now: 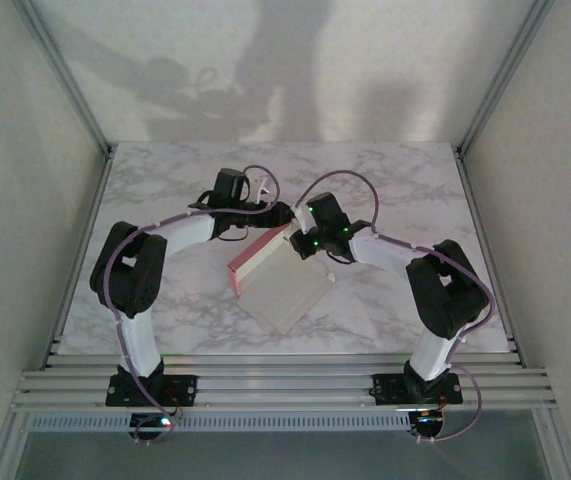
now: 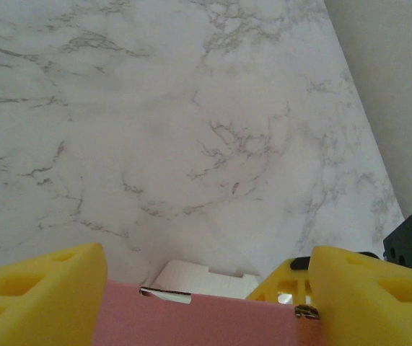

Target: Fold the paper box

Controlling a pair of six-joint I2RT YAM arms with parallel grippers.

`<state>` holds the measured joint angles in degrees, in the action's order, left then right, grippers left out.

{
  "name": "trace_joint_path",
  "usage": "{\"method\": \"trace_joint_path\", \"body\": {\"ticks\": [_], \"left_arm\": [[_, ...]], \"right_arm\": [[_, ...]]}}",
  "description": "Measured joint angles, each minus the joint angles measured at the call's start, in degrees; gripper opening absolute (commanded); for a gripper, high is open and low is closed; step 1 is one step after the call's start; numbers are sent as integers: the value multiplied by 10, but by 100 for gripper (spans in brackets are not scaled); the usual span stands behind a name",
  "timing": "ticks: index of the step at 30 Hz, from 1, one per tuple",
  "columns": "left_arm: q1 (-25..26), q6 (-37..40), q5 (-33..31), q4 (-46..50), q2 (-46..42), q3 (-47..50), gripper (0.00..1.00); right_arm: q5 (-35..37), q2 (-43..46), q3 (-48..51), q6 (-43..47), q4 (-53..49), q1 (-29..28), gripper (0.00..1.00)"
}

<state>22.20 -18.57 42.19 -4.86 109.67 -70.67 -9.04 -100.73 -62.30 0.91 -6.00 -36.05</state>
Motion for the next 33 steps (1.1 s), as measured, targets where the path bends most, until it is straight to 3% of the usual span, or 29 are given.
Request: {"method": "trace_joint_path", "body": {"ticks": [9,19,29,33], "left_arm": [[0,4,-9,-5,0,-1,71],[2,4,-11,-26,0,8,70],[6,-1,-17,-74,-23,56,69],[7,-3,-23,-86,-29,67,69]], "right_arm": [[0,-1,0,0,-21,0,21],[-2,10,5,-4,-37,-2,40],[-31,106,70,-57,-27,-5,45],[-32,143,92,-91,-17,-5,42]]}}
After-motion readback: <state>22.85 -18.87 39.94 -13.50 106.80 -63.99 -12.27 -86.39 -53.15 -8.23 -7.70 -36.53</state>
